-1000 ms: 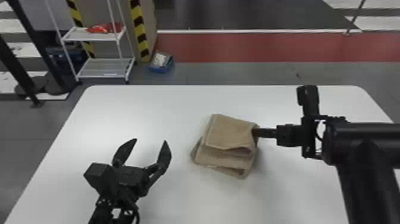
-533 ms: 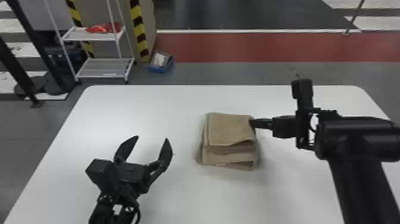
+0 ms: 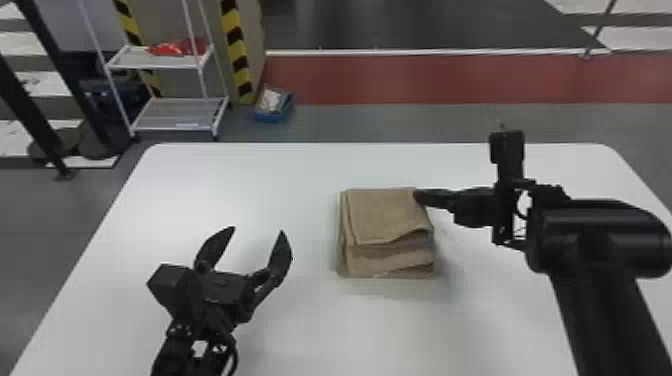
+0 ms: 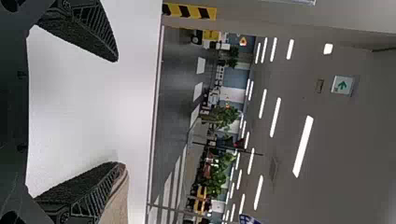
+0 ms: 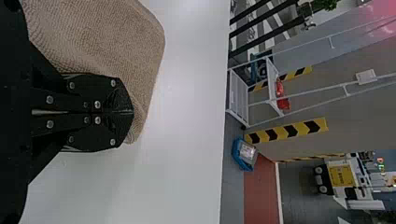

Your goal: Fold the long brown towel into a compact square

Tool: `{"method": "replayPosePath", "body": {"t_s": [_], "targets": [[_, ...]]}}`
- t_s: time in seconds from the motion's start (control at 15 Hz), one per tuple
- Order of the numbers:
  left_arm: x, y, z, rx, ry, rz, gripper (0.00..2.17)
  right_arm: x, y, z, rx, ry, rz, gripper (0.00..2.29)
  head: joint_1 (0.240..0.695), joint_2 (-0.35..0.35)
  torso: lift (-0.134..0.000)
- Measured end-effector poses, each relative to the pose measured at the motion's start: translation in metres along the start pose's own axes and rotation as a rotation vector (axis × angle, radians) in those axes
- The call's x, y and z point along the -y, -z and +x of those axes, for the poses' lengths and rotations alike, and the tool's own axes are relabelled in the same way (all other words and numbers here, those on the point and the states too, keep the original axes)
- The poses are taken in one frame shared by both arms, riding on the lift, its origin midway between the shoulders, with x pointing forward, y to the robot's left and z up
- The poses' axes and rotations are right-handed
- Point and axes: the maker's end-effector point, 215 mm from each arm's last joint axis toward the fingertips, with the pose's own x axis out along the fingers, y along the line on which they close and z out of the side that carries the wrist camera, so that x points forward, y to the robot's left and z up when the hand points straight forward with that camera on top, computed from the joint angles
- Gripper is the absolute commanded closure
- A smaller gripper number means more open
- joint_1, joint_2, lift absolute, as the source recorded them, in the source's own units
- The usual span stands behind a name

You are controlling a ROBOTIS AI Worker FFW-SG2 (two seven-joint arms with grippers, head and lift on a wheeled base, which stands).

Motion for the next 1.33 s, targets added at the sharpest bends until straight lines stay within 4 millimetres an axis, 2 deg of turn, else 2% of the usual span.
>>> {"method": "replayPosePath", "body": {"t_s": [0.13,0.2,0.27,0.33,0.4,0.47,0.67,0.8,0.93,1.07,1.2,1.33], "targets": [[0.0,0.002,-0.001,-0.006,0.0,0.0,0.09,-0.007,-0.01,-0.017,0.054,-0.002,-0.002,1.74,0.695,0.029,-0.123],[-0.001,0.003,-0.001,-0.009,-0.001,0.0,0.09,-0.008,-0.019,-0.034,0.096,0.016,-0.016,1.67,0.695,0.025,-0.123],[-0.001,0.004,-0.001,-0.011,-0.002,0.0,0.09,-0.006,-0.026,-0.052,0.134,0.051,-0.032,1.22,0.695,0.018,-0.123],[0.0,0.004,-0.001,-0.013,-0.002,-0.001,0.09,-0.003,-0.029,-0.073,0.174,0.111,-0.051,0.56,0.695,0.009,-0.123],[0.002,0.005,-0.001,-0.014,0.001,-0.002,0.09,0.0,-0.029,-0.092,0.206,0.165,-0.07,0.15,0.695,-0.018,-0.123],[0.006,0.006,-0.001,-0.016,0.006,-0.002,0.09,-0.002,-0.028,-0.112,0.24,0.217,-0.096,0.02,0.695,-0.03,-0.123],[0.013,0.005,-0.001,-0.019,0.015,0.0,0.09,-0.012,-0.012,-0.164,0.318,0.334,-0.167,0.0,0.695,-0.06,-0.123],[0.01,-0.002,-0.002,-0.02,0.009,0.006,0.09,-0.016,-0.008,-0.204,0.428,0.387,-0.219,0.02,0.695,-0.084,-0.123],[-0.006,-0.007,-0.012,-0.019,-0.021,0.015,0.09,-0.024,-0.006,-0.246,0.56,0.437,-0.247,0.02,0.695,-0.091,-0.123],[-0.025,-0.01,-0.029,-0.015,-0.06,0.018,0.09,-0.038,0.0,-0.274,0.655,0.458,-0.252,0.04,0.695,-0.081,-0.123],[-0.035,-0.018,-0.049,0.001,-0.09,0.021,0.09,-0.044,0.008,-0.287,0.692,0.467,-0.244,0.05,0.695,-0.057,-0.123],[-0.036,-0.025,-0.062,0.018,-0.1,0.031,0.08,-0.044,0.016,-0.288,0.688,0.475,-0.233,0.05,0.695,-0.054,-0.123]]}}
